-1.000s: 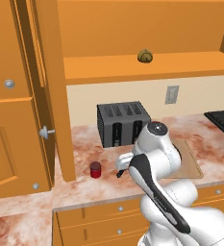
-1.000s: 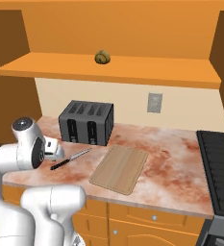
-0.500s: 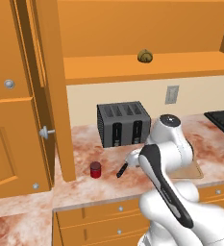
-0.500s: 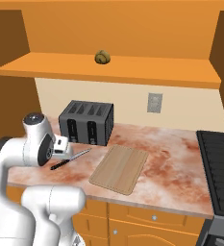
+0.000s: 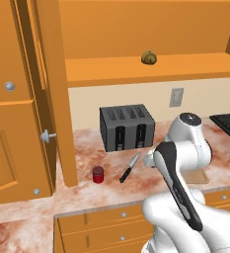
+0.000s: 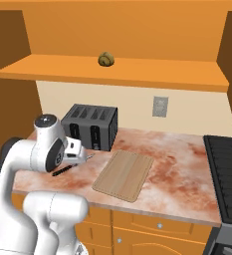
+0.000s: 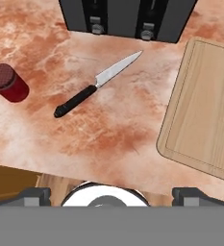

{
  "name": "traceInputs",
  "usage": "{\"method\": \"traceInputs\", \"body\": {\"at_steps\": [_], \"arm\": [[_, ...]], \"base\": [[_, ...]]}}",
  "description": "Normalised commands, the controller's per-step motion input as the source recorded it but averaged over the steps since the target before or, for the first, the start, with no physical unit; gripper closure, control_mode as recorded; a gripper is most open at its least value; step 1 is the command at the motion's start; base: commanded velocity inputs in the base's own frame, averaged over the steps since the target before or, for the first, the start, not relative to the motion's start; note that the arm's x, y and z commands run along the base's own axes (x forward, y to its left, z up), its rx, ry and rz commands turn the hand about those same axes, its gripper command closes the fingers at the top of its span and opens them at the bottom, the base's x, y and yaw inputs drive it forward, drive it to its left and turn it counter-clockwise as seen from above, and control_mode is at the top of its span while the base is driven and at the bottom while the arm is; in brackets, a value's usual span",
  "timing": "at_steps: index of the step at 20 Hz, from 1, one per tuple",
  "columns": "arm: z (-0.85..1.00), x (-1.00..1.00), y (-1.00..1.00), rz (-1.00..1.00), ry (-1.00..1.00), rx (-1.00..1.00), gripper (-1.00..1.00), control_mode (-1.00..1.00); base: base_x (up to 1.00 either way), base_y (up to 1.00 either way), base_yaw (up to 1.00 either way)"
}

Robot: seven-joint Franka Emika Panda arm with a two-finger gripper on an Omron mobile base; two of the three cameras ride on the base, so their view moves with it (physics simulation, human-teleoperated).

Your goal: Pick the bread, place it on the cutting board, pick the jam, place it on the counter, and close the cabinet.

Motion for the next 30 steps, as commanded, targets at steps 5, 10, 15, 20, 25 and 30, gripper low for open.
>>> {"method": "traceInputs", "body": {"at_steps": [5, 10, 15, 20, 25, 30], "arm": [[0.0, -0.09, -0.3, 0.0, -0.13, 0.0, -1.0, -1.0], [0.02, -0.06, -0.24, 0.0, -0.13, 0.0, -1.0, -1.0], [0.03, -0.03, -0.17, 0.0, -0.1, 0.0, -1.0, -1.0], [0.08, -0.03, -0.15, 0.0, -0.09, 0.0, -1.0, -1.0], [0.12, -0.04, -0.09, -0.01, -0.09, 0.0, -1.0, -1.0], [0.17, -0.08, -0.05, -0.02, -0.07, 0.0, -1.0, -1.0]], "base": [[0.0, 0.0, 0.0], [0.0, 0.0, 0.0], [0.0, 0.0, 0.0], [0.0, 0.0, 0.0], [0.0, 0.0, 0.0], [0.0, 0.0, 0.0]]}}
